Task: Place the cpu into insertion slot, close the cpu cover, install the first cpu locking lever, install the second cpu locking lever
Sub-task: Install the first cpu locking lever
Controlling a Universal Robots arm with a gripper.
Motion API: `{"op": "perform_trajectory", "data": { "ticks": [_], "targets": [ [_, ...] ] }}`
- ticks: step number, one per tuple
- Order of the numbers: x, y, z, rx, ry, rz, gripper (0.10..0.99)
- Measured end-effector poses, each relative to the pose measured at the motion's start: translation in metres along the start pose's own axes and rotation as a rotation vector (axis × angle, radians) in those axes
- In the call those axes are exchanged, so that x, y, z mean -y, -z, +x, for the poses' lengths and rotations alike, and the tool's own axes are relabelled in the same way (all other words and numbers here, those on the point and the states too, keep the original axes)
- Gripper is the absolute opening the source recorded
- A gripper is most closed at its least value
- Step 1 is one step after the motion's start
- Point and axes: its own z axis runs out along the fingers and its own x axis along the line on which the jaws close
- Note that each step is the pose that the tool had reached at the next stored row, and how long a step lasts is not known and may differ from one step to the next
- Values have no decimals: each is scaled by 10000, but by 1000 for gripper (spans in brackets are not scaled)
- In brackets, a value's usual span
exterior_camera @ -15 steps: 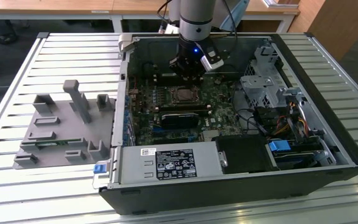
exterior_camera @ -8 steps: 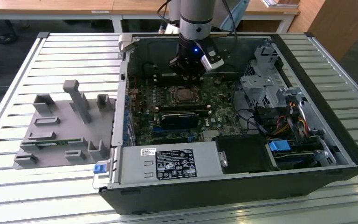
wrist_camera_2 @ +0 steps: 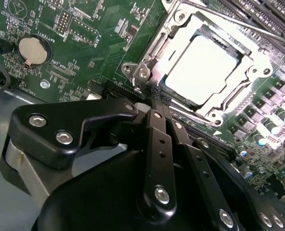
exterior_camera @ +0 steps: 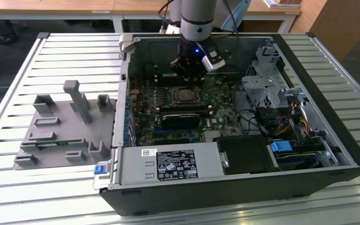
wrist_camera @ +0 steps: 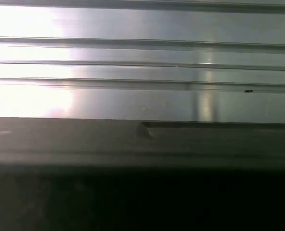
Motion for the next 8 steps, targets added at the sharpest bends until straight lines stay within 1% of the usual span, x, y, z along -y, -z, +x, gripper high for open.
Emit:
{"op": "perform_trajectory", "data": {
  "ticks": [4,8],
  "targets": [
    [-1,-20,0,-3,2,59,106],
    [0,-29,1,-3,0,53,106]
  ]
}}
